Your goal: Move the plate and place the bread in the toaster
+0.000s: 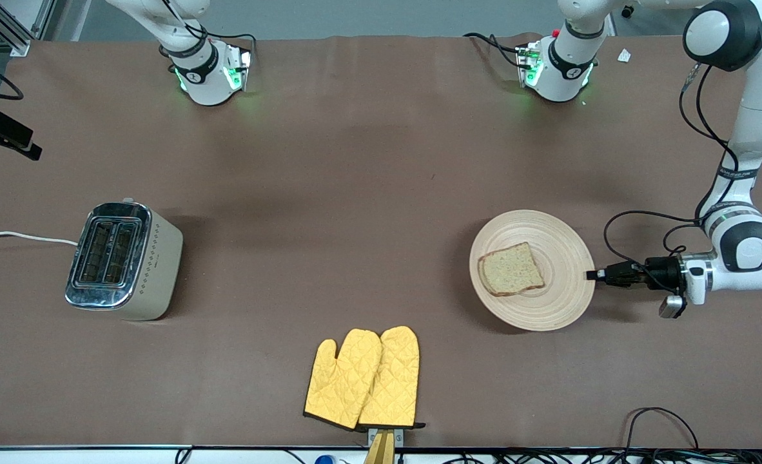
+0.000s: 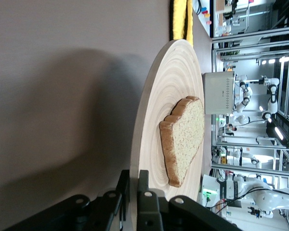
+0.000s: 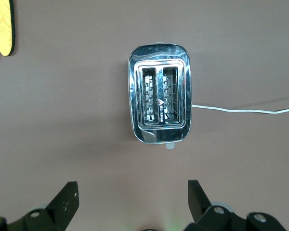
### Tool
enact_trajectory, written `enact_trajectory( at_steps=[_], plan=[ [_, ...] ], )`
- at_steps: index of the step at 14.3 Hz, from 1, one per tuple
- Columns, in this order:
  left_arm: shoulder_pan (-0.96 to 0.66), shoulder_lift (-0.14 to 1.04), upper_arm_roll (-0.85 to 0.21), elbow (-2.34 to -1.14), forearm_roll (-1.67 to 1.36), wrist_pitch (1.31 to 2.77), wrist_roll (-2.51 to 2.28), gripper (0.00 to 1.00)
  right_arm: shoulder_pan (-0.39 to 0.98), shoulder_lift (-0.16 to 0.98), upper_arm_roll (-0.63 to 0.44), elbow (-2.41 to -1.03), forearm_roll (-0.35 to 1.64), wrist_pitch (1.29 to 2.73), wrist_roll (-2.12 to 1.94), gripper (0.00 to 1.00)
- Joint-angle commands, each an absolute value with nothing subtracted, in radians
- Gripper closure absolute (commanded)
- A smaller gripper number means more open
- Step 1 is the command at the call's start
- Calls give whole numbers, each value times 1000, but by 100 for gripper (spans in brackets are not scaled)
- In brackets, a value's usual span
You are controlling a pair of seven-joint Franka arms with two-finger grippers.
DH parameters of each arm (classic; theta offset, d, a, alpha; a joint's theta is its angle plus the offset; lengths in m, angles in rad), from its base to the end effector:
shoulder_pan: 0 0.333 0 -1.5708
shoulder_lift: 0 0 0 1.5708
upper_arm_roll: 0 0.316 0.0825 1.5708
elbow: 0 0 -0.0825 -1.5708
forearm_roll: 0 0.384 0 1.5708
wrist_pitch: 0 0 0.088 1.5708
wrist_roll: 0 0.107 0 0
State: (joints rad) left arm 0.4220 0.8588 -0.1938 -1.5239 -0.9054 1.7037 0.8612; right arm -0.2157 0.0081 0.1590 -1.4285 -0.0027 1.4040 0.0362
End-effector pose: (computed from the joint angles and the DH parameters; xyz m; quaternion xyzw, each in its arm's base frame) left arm 0.6478 0.0914 0.1603 0.8348 -0.0608 -0.0123 0.5470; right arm 0.5381 -0.0313 0.6717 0.9988 -0.0466 -0.0163 0.0005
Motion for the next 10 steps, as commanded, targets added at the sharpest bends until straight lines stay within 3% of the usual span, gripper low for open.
enact_trajectory(
  at_steps=[1, 6, 10],
  plan=[
    [336, 778, -195, -1543, -899, 1671, 802, 99, -213, 14, 164, -1439, 5, 1411, 40, 0],
    [178, 744, -219, -1603, -925, 1765, 799, 100, -187, 66, 166, -1448, 17, 1466, 21, 0],
    [163, 732, -400, -1721, -994, 2039, 796, 100, -147, 146, 166, -1485, 20, 1546, 55, 0]
  ],
)
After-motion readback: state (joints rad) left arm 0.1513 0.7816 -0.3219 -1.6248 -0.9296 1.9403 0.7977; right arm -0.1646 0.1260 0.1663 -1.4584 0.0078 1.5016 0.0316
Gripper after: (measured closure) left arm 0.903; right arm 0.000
